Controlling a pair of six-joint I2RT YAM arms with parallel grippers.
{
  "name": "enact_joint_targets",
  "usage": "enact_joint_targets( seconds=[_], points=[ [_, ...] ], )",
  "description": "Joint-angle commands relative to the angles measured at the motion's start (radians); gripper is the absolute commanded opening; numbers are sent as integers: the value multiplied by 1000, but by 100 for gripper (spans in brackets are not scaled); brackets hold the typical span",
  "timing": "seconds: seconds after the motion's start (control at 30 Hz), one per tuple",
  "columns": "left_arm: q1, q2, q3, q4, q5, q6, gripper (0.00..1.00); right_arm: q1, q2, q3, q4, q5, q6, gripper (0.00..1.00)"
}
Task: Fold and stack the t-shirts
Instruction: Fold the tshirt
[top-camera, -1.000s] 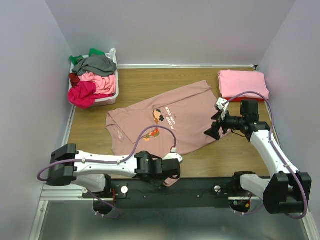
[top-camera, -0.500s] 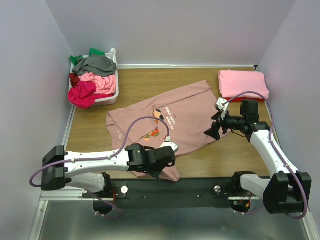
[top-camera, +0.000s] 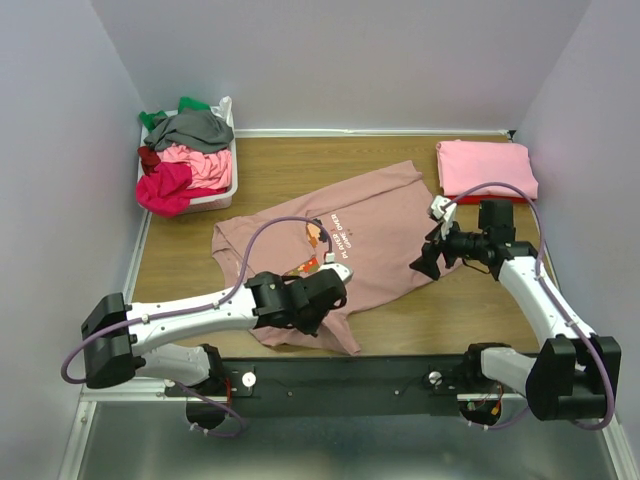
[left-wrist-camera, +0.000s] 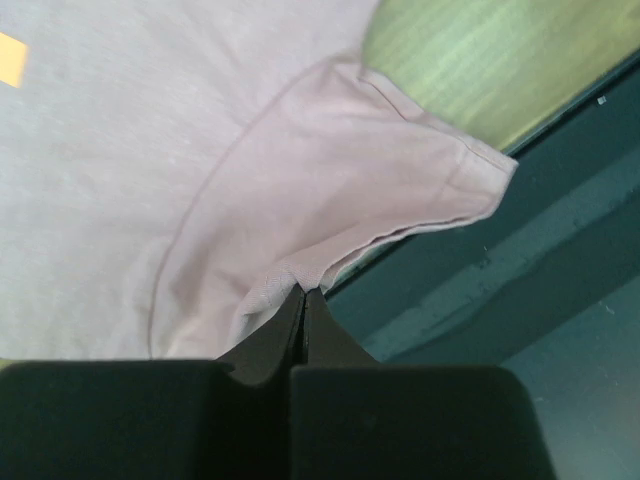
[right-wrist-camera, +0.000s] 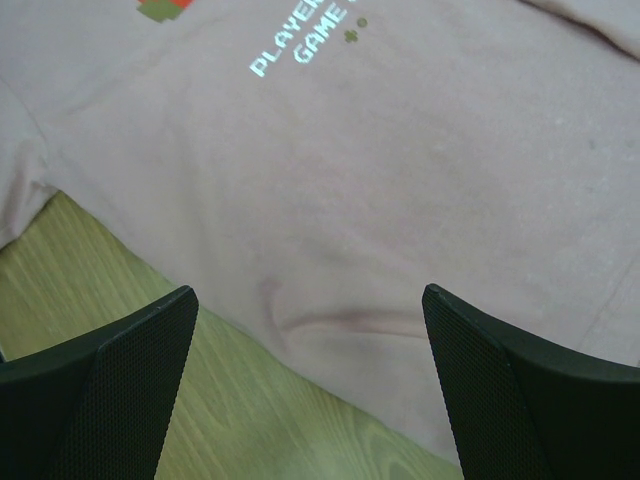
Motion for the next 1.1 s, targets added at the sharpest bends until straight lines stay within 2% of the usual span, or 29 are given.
enact_joint_targets(
  seconds=[0.0, 0.1, 0.23, 0.4, 0.5, 0.57, 0.73, 1.0, 1.07],
  points=[
    [61, -5, 39, 35, -44, 69, 0, -7, 24, 26, -19, 104, -19, 100],
    [80, -13, 39, 40, -40, 83, 0, -7, 33, 47, -47, 140, -55, 100],
    [104, -28, 18, 54, -34, 88, 0, -13, 79, 110, -181, 276, -262, 95],
    [127, -60, -4, 86, -18, 88, 0, -158, 229, 224, -344, 359, -547, 86],
    [135, -79, -4, 90, -9, 83, 0, -241, 315, 257, -392, 405, -649, 81],
    [135, -91, -5, 93, 0, 83, 0, -272, 361, 302, -420, 419, -709, 80],
    [136, -105, -15, 98, 18, 81, 0, -321, 463, 377, -585, 379, -1015, 72],
    [136, -131, -44, 100, 61, 62, 0, -318, 692, 533, -780, 241, -1227, 68],
    [136, -142, -56, 106, 80, 45, 0, -314, 712, 552, -785, 226, -1223, 68]
  ],
)
